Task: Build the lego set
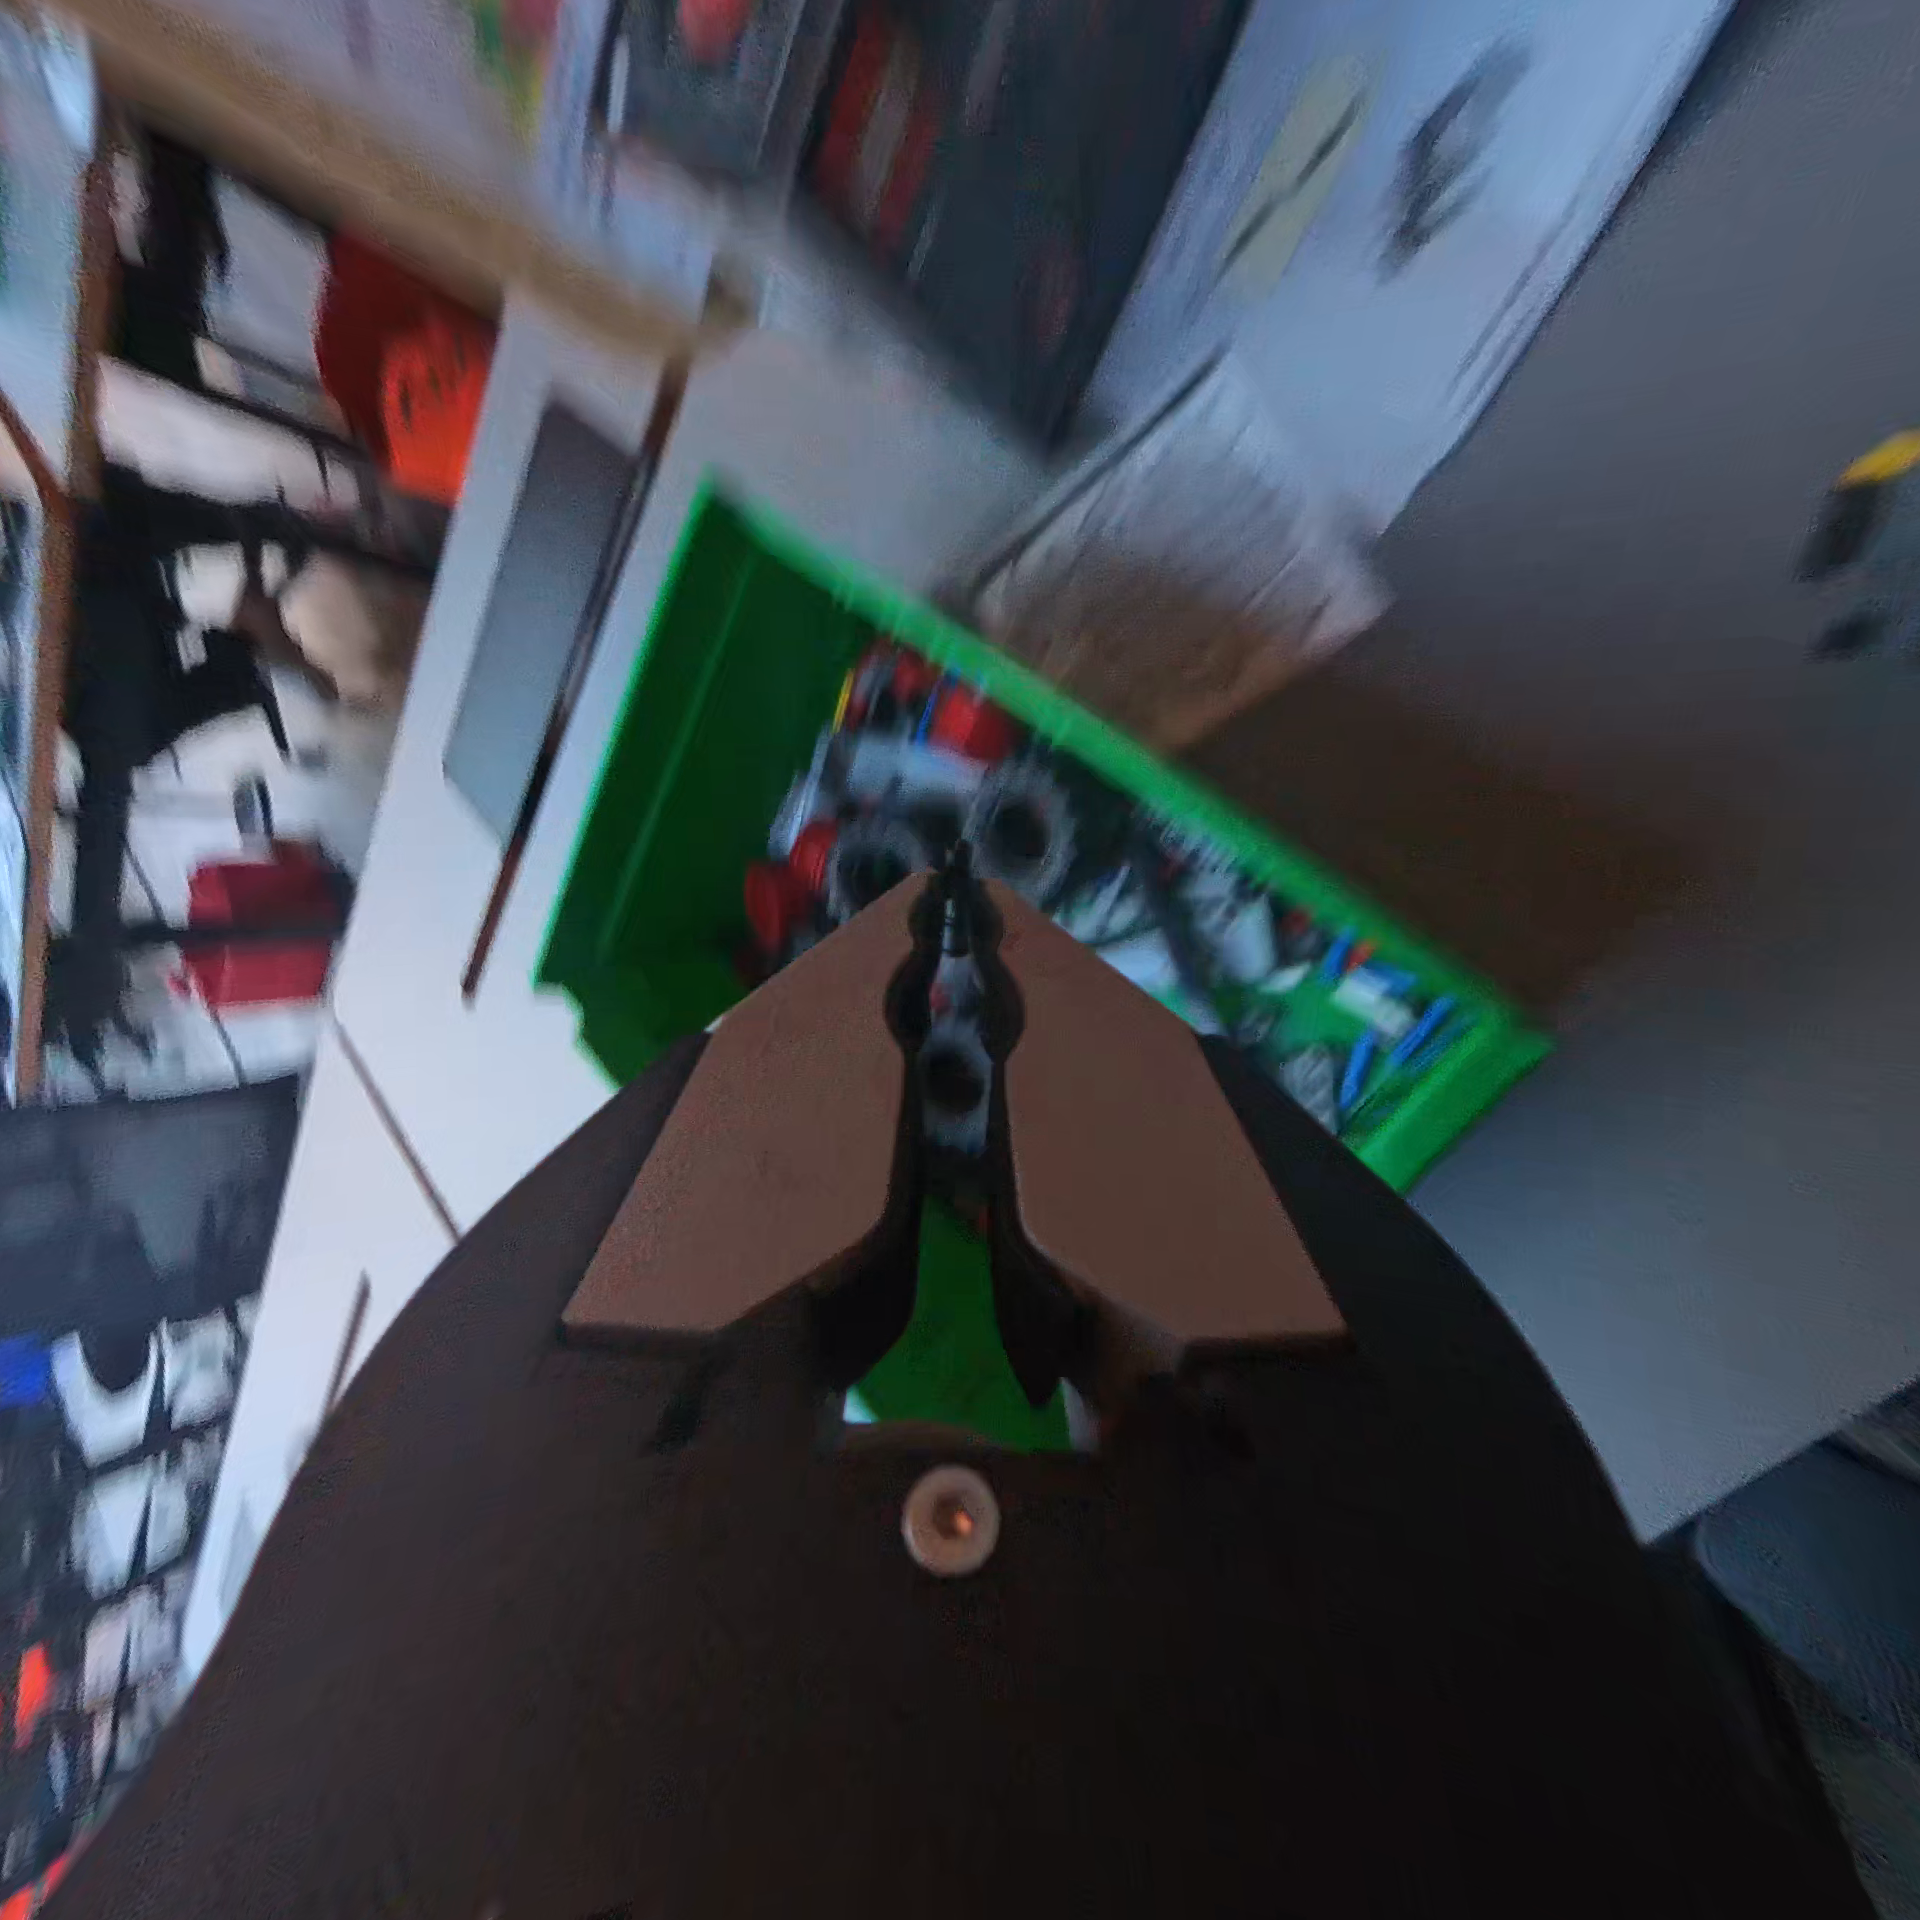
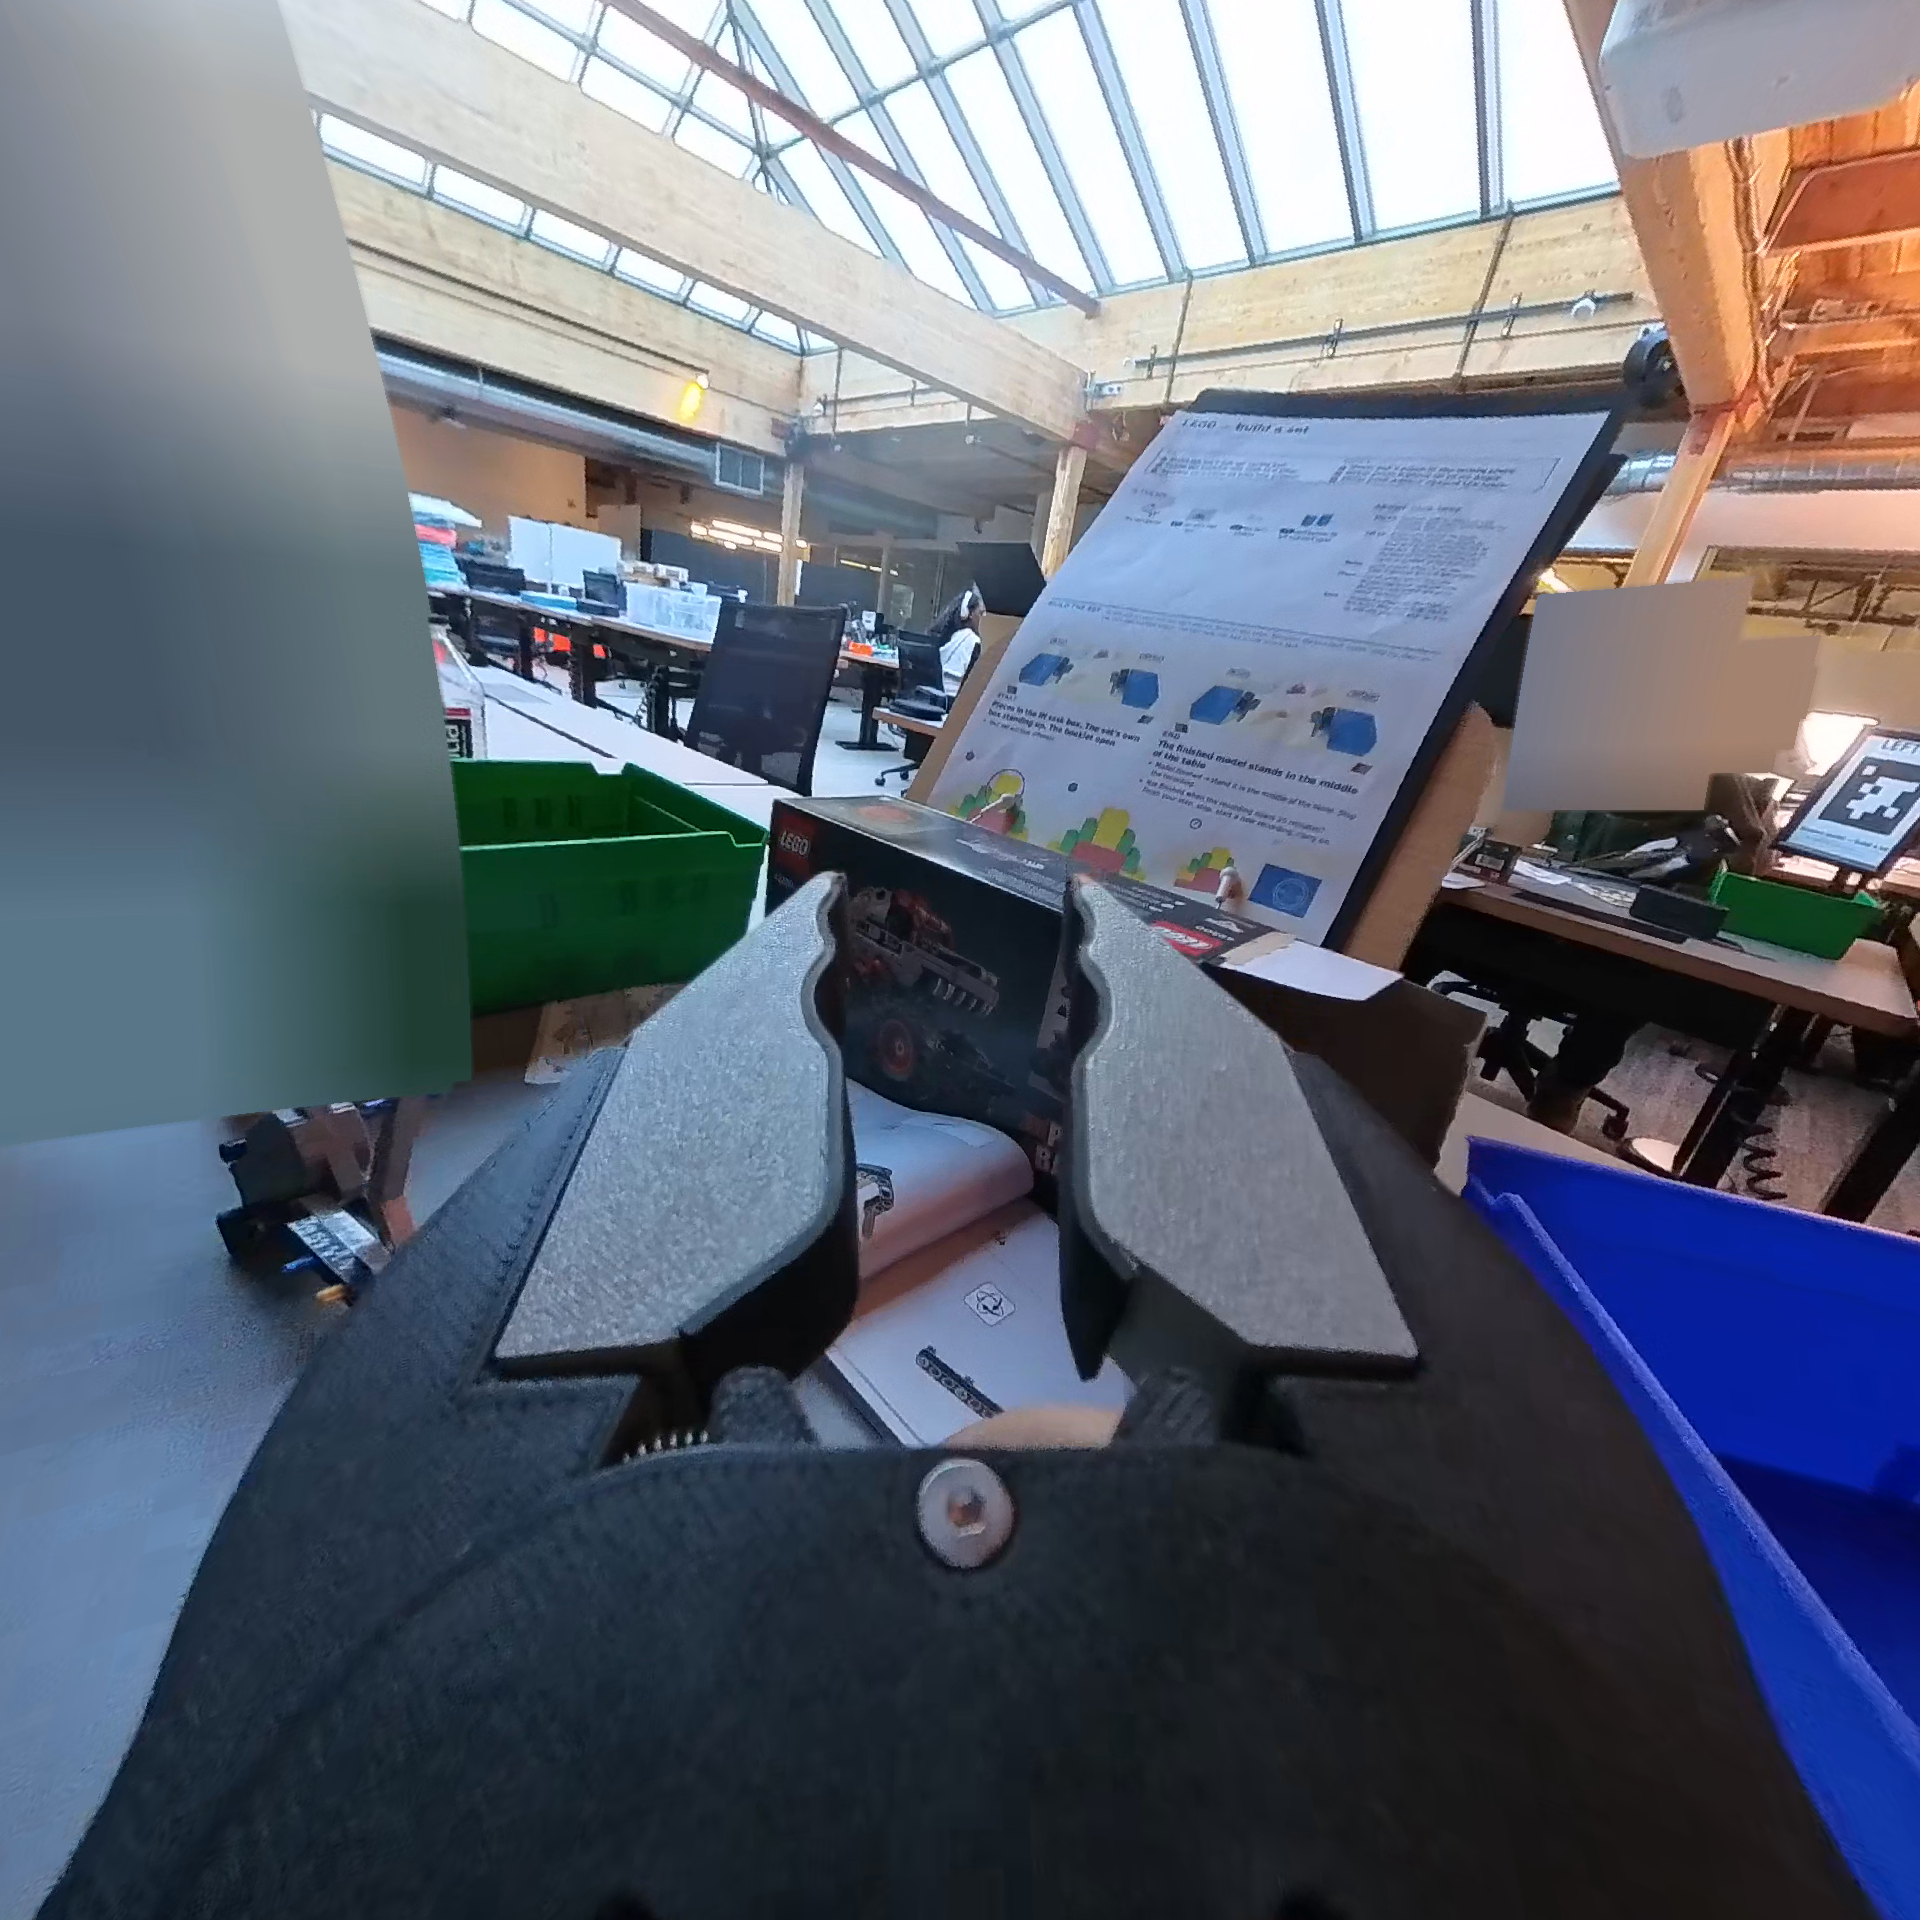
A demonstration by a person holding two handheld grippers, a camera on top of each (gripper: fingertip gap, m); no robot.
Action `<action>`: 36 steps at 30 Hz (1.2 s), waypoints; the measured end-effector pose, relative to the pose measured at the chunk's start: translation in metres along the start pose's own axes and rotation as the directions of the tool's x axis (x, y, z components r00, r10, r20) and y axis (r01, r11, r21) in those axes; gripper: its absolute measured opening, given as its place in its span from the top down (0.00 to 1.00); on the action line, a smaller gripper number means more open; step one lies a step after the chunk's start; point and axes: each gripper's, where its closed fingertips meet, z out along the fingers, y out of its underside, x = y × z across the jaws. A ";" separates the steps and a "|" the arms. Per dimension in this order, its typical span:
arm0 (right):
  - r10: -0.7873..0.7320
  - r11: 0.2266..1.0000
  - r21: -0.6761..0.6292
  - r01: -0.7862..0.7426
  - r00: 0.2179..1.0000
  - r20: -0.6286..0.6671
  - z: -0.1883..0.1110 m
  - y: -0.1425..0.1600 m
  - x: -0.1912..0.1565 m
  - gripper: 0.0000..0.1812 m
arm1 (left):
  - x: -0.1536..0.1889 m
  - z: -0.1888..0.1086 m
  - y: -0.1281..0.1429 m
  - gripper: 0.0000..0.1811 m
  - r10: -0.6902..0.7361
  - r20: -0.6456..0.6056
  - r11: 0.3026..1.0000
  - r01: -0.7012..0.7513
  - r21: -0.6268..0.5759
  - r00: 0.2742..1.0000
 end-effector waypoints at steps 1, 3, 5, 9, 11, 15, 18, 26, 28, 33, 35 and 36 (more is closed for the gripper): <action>0.001 1.000 -0.009 -0.001 1.000 0.000 0.001 0.002 0.000 0.79 | 0.015 -0.004 -0.026 0.99 0.049 -0.015 0.997 -0.048 0.060 0.999; 0.013 1.000 -0.024 -0.013 1.000 0.000 0.003 0.007 0.002 0.79 | 0.045 -0.002 -0.069 1.00 0.171 -0.028 0.977 -0.166 0.131 0.985; 0.028 0.999 -0.035 -0.029 1.000 -0.003 0.004 0.010 0.004 0.79 | 0.083 0.011 -0.103 0.99 0.285 -0.102 0.949 -0.265 0.170 0.953; 0.044 0.998 -0.051 -0.045 0.999 -0.013 0.004 0.016 0.011 0.79 | 0.155 0.047 -0.148 0.99 0.514 -0.292 0.855 -0.457 0.245 0.806; 0.047 0.997 -0.054 -0.048 0.999 -0.019 0.004 0.017 0.014 0.79 | 0.171 0.068 -0.164 0.99 0.550 -0.334 0.835 -0.510 0.208 0.765; 0.063 0.996 -0.064 -0.065 0.998 -0.025 0.003 0.019 0.019 0.79 | 0.201 0.089 -0.178 1.00 0.655 -0.430 0.742 -0.636 0.211 0.621; 0.108 0.992 -0.072 -0.108 0.994 -0.008 0.004 0.019 0.018 0.78 | 0.219 0.100 -0.174 1.00 0.744 -0.483 0.625 -0.737 0.257 0.463; 0.093 0.994 -0.065 -0.093 0.996 -0.002 0.003 0.015 0.016 0.78 | 0.252 0.112 -0.174 1.00 0.783 -0.531 0.523 -0.804 0.283 0.323; 0.101 0.993 -0.066 -0.100 0.995 0.003 0.003 0.015 0.015 0.78 | 0.255 0.117 -0.168 1.00 0.778 -0.549 0.511 -0.816 0.269 0.306; 0.101 0.993 -0.065 -0.100 0.995 0.014 0.004 0.014 0.012 0.78 | 0.256 0.114 -0.168 0.94 0.763 -0.573 0.527 -0.802 0.280 0.301; 0.100 0.993 -0.068 -0.099 0.995 0.013 0.004 0.015 0.012 0.78 | 0.254 0.109 -0.170 0.93 0.758 -0.577 0.541 -0.788 0.295 0.304; 0.102 0.993 -0.069 -0.100 0.995 0.013 0.004 0.015 0.012 0.78 | 0.252 0.106 -0.171 0.92 0.757 -0.576 0.547 -0.782 0.299 0.309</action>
